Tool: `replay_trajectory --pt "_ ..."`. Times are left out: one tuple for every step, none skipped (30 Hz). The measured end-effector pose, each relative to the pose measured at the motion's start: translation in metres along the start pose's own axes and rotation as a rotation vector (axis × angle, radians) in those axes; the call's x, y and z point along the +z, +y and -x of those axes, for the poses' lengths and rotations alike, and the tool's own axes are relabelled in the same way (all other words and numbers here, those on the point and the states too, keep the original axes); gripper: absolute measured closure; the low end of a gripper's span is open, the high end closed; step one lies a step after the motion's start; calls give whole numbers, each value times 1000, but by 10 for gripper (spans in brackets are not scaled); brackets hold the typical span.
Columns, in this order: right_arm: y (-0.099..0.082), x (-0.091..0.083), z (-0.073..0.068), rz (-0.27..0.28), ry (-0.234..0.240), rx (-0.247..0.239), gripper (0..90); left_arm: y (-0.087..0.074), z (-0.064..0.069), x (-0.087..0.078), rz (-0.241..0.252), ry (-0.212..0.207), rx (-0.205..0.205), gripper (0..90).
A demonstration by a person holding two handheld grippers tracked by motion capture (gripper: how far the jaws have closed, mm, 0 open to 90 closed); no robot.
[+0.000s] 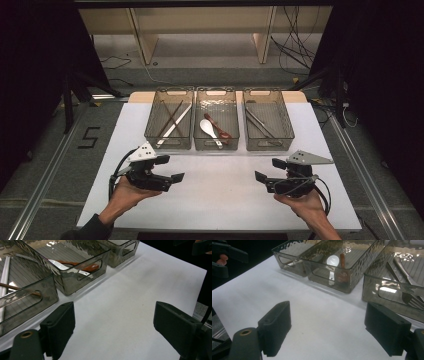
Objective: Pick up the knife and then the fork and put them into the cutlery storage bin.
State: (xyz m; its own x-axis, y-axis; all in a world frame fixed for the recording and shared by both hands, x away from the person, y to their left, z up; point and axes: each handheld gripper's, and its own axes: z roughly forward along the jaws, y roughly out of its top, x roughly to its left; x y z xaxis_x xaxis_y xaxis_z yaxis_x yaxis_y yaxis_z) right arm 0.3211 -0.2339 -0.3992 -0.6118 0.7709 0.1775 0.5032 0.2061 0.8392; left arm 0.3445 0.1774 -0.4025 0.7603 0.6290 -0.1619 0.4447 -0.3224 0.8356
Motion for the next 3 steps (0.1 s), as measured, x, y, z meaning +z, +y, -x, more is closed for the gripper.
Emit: replay_trajectory --pt "0 0 0 0 0 0 221 0 0 0 0 0 0 171" --pt "0 0 0 0 1 0 221 0 0 0 -1 0 0 171" --pt "0 0 0 -1 1 1 221 0 0 0 0 0 1 171"
